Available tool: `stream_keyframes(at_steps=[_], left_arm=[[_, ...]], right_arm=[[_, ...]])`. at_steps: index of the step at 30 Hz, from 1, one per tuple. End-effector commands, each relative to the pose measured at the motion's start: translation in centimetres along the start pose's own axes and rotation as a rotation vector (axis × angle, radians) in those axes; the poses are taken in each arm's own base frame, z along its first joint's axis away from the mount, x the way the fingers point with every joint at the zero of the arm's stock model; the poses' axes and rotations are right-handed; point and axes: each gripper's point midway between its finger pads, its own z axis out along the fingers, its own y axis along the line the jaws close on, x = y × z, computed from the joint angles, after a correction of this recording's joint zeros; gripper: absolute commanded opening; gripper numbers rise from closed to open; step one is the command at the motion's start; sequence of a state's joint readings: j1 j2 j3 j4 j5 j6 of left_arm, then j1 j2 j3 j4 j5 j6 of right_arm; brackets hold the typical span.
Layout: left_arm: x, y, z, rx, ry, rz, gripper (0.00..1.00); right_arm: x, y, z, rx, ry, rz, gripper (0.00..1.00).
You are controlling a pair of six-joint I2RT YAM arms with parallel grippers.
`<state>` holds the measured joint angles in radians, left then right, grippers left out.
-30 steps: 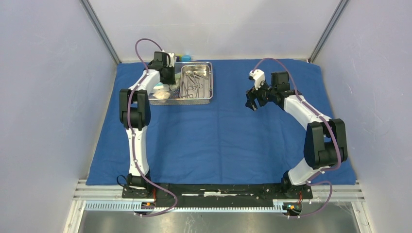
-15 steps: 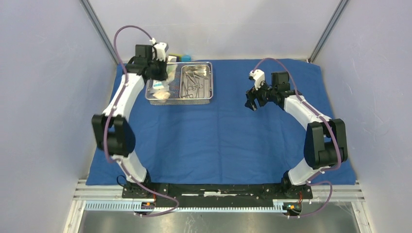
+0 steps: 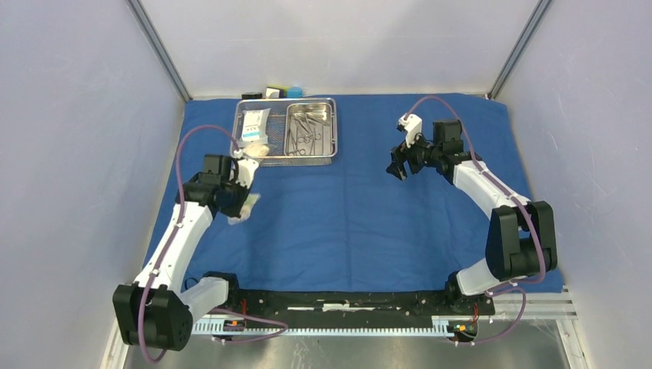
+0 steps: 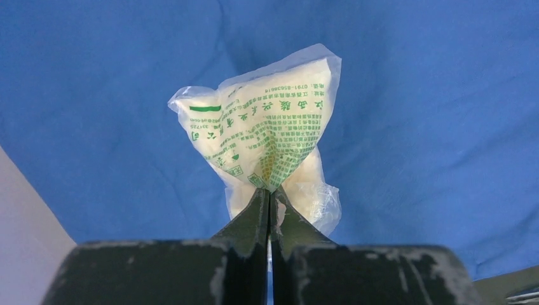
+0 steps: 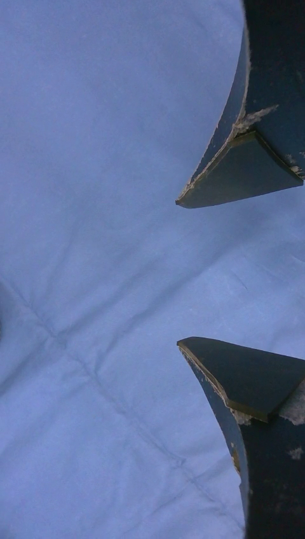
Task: Open and lay out the surgical kit
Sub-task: Place the medical item in the surgical kit.
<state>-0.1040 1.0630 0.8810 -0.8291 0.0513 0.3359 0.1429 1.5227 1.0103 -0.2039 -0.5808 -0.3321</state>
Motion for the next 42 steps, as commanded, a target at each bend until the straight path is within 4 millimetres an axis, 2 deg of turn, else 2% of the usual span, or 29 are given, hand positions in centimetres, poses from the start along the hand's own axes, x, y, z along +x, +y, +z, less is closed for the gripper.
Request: stream_keyframes(at_steps=[1,9,14,18,23,30,36,42], left_arm=[[2.3,0.7,1.0,-0.024,0.084,0.062,0.03],[3.5,1.5,4.7,-0.019,0.202,-0.049,0.02],[4.5,1.8,5.7,-0.008,0.237,-0.048,0.03],[5.7,1.8,5.9,-0.004,0.284,-0.044,0.03],[5.9,2.0,4.7,-0.014,0.256,-0.051,0.03],[6.4,4.5,3.8,-0.076,0.218,-0.092,0.03],[6.4,5.8,4.6,-0.089,0.209,-0.063,0.03],[8.1,5.6,6.4,-0.068,0.264,-0.056,0.05]], right_arm=[[-2.0,0.3,-0.8,0.008,-0.084,-0.031,0.81],[-1.8,0.6,-1.1,0.008,-0.089,-0.042,0.81],[-1.4,0.5,-0.9,0.010,-0.080,-0.043,0.81],[-1.0,0.4,-0.6,0.006,-0.068,-0.035,0.81],[-0.6,0.4,-0.3,0.003,-0.057,-0.032,0.81],[-0.2,0.4,0.0,-0.007,-0.047,-0.027,0.81],[-0.1,0.3,0.1,-0.008,-0.042,-0.027,0.81],[0.3,0.4,0.2,-0.011,-0.033,-0.024,0.81]])
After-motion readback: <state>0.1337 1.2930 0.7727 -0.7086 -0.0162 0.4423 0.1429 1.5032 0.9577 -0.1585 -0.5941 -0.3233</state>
